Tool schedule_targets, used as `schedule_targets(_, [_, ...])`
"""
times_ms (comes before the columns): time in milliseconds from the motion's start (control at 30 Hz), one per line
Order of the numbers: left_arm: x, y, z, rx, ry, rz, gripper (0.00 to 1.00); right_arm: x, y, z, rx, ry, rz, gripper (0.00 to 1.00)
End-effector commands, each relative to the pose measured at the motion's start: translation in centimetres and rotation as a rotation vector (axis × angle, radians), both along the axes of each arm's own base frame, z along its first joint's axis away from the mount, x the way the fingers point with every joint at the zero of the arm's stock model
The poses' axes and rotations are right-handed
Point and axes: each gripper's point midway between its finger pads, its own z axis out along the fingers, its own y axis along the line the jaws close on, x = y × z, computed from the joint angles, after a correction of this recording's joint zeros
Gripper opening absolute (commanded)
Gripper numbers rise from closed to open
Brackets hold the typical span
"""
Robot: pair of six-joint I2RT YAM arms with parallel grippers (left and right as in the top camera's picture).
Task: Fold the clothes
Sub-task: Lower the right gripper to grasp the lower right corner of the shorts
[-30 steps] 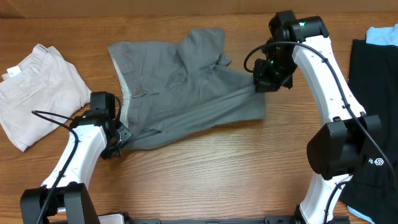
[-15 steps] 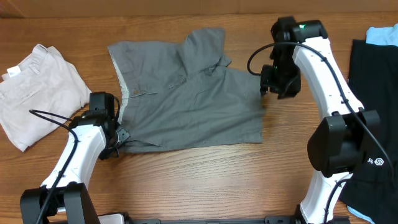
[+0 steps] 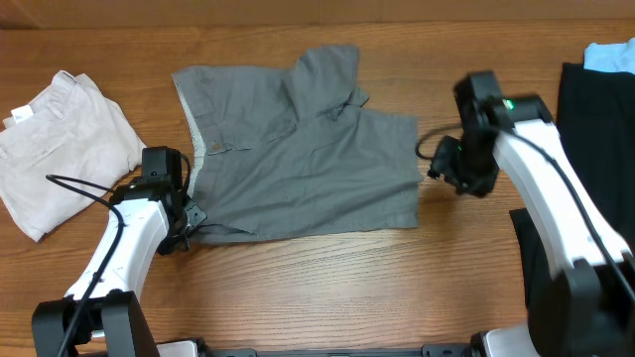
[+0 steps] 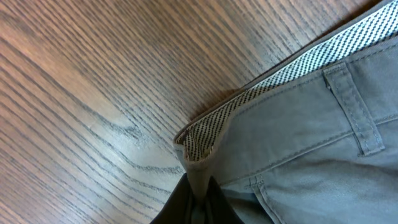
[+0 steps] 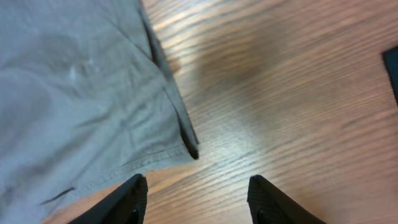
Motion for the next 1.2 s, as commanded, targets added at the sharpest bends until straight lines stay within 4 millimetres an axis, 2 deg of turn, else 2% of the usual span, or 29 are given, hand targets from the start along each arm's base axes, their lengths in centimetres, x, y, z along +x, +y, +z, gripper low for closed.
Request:
schedule_targets(0, [0.0, 0.6, 0.2, 0.033, 0.004, -0.031, 0.06, -2.2, -0.6, -1.4, 0.008, -0.018, -0.158, 0.56])
schedule_targets(133, [0.1, 0.6, 0.2, 0.033, 0.002, -0.031, 0.07, -3.4, 1.1, -4.2, 0.111, -0.002, -0.180, 0.57])
schedule_targets(200, [0.1, 0.6, 0.2, 0.033, 0.001, -0.031, 0.07, -3.7, 2.8, -5.8, 0.215, 0.006, -0.174, 0.57])
schedule_targets(400, [0.1, 0.6, 0.2, 0.032, 0.002, -0.031, 0.07, -5.3, 3.8, -9.6, 0.301, 0.045, -0.336, 0.59])
schedule_targets(533, [0.2, 0.5, 0.2, 0.025, -0.001, -0.032, 0.07, -4.8, 4.1, -10.4, 0.330, 0.014, -0.370, 0.59])
schedule_targets(733, [0.1, 0.5, 0.2, 0.025, 0.001, -0.032, 0.07, -4.5, 4.3, -10.5, 0.340, -0.001, -0.391, 0.59])
schedule_targets(867, [0.1, 0.5, 0.2, 0.025, 0.000, -0.032, 0.08, -4.5, 5.4, -10.7, 0.342, 0.004, -0.405, 0.59])
schedule_targets(1033, [0.1, 0.5, 0.2, 0.026, 0.000, -0.032, 0.08, -4.7, 5.7, -11.7, 0.274, 0.007, -0.419, 0.59])
schedule_targets(1167, [0.1, 0.5, 0.2, 0.026, 0.001, -0.032, 0.08, -3.8, 5.2, -11.9, 0.249, -0.035, -0.434, 0.59])
